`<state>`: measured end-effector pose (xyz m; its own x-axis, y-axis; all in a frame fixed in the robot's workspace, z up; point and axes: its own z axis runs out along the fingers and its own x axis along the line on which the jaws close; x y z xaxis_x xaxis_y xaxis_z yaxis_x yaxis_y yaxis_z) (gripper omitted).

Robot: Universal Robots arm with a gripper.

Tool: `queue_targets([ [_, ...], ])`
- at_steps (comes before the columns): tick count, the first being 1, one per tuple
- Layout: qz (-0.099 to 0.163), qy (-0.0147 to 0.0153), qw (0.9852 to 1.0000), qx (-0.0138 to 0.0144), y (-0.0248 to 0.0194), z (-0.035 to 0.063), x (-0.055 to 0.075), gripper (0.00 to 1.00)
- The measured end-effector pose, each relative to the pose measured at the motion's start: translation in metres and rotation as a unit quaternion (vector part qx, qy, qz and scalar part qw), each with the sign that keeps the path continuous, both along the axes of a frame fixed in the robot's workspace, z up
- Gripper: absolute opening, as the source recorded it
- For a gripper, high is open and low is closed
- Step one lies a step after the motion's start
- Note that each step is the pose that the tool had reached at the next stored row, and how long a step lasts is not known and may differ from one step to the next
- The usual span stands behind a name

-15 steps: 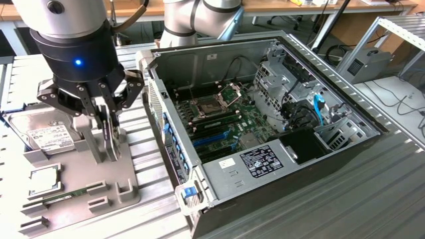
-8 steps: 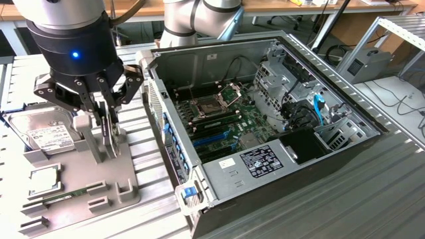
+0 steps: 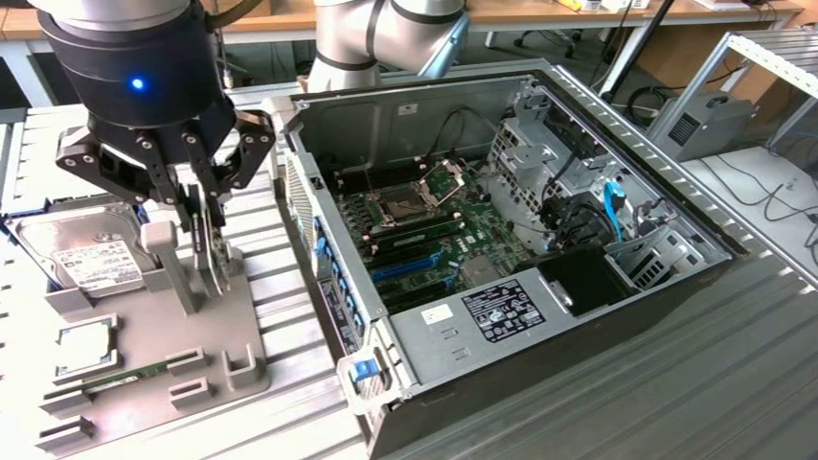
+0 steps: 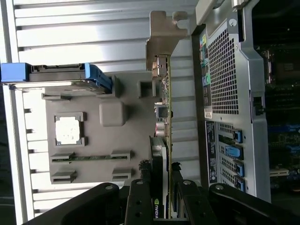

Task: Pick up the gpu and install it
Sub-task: 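Pick up the gpu and move the gpu toward the slot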

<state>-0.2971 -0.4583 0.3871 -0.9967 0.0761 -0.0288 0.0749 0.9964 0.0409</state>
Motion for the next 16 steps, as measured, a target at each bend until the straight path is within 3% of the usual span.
queue_targets([
  [16, 0.000, -0.0002, 1.0000, 0.0000, 0.0006, 0.0247, 0.000, 0.27],
])
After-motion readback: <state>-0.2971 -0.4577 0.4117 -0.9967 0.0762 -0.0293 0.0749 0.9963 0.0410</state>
